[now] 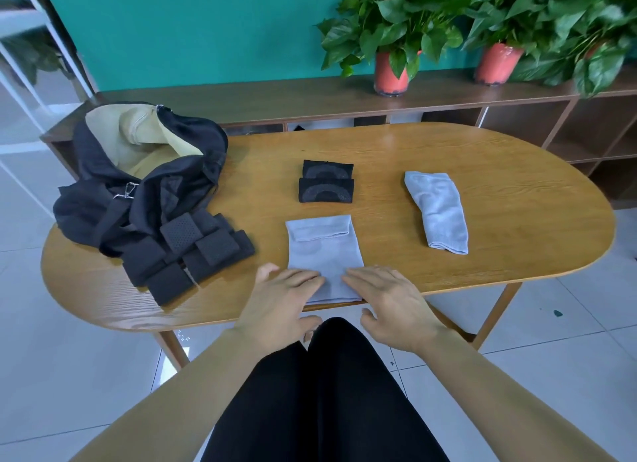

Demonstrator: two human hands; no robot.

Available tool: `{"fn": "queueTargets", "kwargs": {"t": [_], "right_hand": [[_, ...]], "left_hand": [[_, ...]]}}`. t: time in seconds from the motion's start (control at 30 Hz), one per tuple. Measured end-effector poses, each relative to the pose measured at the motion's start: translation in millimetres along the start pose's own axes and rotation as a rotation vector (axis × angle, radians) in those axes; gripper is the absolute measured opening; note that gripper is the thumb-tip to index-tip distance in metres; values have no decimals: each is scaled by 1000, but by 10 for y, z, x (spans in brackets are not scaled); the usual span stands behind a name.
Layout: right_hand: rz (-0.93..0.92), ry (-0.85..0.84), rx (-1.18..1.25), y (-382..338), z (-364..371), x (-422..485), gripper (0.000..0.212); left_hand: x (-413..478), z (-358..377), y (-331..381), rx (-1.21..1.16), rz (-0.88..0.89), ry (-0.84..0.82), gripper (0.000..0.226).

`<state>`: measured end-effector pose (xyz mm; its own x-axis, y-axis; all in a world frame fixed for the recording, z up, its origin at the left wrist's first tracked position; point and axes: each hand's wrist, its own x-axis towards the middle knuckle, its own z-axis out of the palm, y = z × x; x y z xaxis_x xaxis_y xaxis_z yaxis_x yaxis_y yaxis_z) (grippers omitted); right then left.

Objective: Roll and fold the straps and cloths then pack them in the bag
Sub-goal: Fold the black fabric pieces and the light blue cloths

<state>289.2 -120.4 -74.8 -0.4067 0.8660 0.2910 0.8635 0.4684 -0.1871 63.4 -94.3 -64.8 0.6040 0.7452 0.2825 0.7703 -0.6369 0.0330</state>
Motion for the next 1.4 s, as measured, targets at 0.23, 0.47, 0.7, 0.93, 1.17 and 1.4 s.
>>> {"fn": "queueTargets", "kwargs": {"t": [0.23,0.47,0.7,0.93,1.17,1.4], "right_hand": [[248,197,254,-12,-94,123,10],[556,177,324,-2,-24,383,23],[657,130,214,4,39,589,22],[671,121,173,24,72,644,23],[681,126,170,15,103,620,20],[689,129,173,2,94,620,18]], "left_hand": [[62,-120,-29,-230,-223,110,18],[331,-90,-147,-351,-458,90,22],[451,41,-161,-261,-516,69,33],[460,62,-120,-215,-526,34,37],[440,58,-110,-197,-519,9,34],[418,53,-132,-285,-552,3,31]]}}
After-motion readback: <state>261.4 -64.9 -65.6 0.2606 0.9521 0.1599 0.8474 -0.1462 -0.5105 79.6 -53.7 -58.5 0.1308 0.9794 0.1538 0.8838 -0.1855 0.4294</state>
